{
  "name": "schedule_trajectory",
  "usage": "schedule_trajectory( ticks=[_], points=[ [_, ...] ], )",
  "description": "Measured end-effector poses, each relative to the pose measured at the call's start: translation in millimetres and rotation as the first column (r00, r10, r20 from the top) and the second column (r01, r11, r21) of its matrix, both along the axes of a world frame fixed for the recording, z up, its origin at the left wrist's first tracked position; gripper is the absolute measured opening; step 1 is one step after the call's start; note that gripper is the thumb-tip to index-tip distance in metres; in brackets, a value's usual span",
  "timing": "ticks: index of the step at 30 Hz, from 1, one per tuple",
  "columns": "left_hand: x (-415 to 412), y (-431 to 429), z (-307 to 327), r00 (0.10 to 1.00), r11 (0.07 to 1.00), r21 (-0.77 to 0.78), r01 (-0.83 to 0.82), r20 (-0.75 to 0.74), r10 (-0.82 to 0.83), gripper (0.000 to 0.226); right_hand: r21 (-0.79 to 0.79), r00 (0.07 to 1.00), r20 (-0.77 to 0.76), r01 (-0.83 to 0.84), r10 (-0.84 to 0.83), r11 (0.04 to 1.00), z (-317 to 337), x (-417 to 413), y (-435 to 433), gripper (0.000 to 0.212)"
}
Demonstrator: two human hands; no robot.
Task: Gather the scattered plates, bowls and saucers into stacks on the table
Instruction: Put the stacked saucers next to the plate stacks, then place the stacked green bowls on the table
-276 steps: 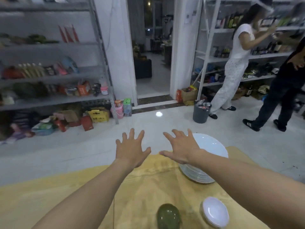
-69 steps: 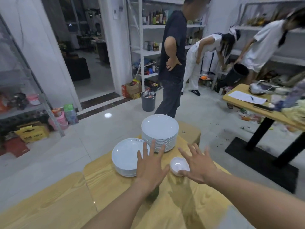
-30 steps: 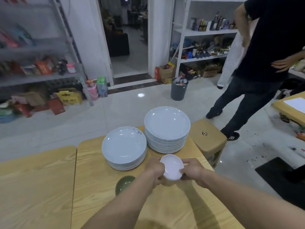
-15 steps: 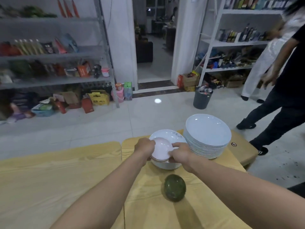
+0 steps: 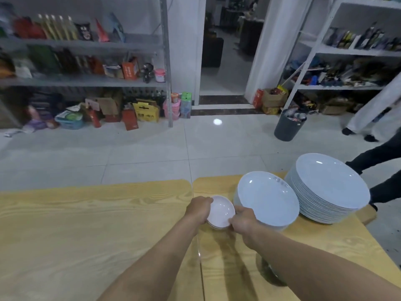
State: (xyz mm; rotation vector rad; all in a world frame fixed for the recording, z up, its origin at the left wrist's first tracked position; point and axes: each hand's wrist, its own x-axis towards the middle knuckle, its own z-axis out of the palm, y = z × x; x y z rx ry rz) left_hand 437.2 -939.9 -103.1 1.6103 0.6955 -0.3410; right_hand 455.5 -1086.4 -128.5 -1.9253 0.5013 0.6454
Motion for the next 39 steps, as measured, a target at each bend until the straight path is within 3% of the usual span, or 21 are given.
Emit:
schedule_trajectory(
  ticks=[13, 17, 22, 25, 27, 30, 32, 36, 39],
  points=[
    [44, 6, -47, 1.0, 0.995, -0.099, 0.004, -0.025, -0.007, 0.034, 0.013, 0.997, 0.07, -0.047, 0.046, 0.999, -40, 21, 12, 0.044],
    [47, 8, -48, 1.0, 0.995, -0.104, -0.004, -0.009, 0.003, 0.009, 0.064, 0.997, 0.059, -0.063, 0.059, 0.996, -29, 16, 12, 0.037],
    [48, 9, -51, 1.0, 0.995, -0.101, 0.009, -0.018, -0.011, 0.038, 0.108, 0.995, 0.053, -0.093, 0.088, 0.99, -16, 13, 9, 0.044],
    [45, 8, -41, 0.998, 0.998, -0.009, 0.056, 0.016, -0.055, 0.04, 0.062, 0.989, 0.09, -0.124, 0.118, 0.99, -5, 9, 7, 0.04],
    [40, 3, -32, 0.987, 0.975, 0.17, 0.142, 0.057, -0.153, 0.052, -0.083, 0.96, 0.161, -0.219, 0.23, 0.972, 5, 5, 4, 0.038],
    [25, -9, -10, 0.921, 0.842, 0.471, 0.263, 0.137, -0.364, 0.056, -0.355, 0.85, 0.306, -0.316, 0.429, 0.88, 29, -5, -4, 0.039],
    [15, -19, 6, 0.848, 0.71, 0.622, 0.331, 0.134, -0.513, 0.059, -0.526, 0.742, 0.323, -0.375, 0.587, 0.764, 50, -14, -14, 0.042],
    [-13, -45, 30, 0.728, 0.465, 0.79, 0.4, 0.035, -0.685, 0.067, -0.785, 0.575, 0.186, -0.401, 0.797, 0.473, 83, -35, -48, 0.063],
    [-37, -67, 35, 0.672, 0.32, 0.827, 0.462, -0.091, -0.735, 0.072, -0.846, 0.522, 0.05, -0.431, 0.851, 0.314, 87, -57, -82, 0.079]
  ],
)
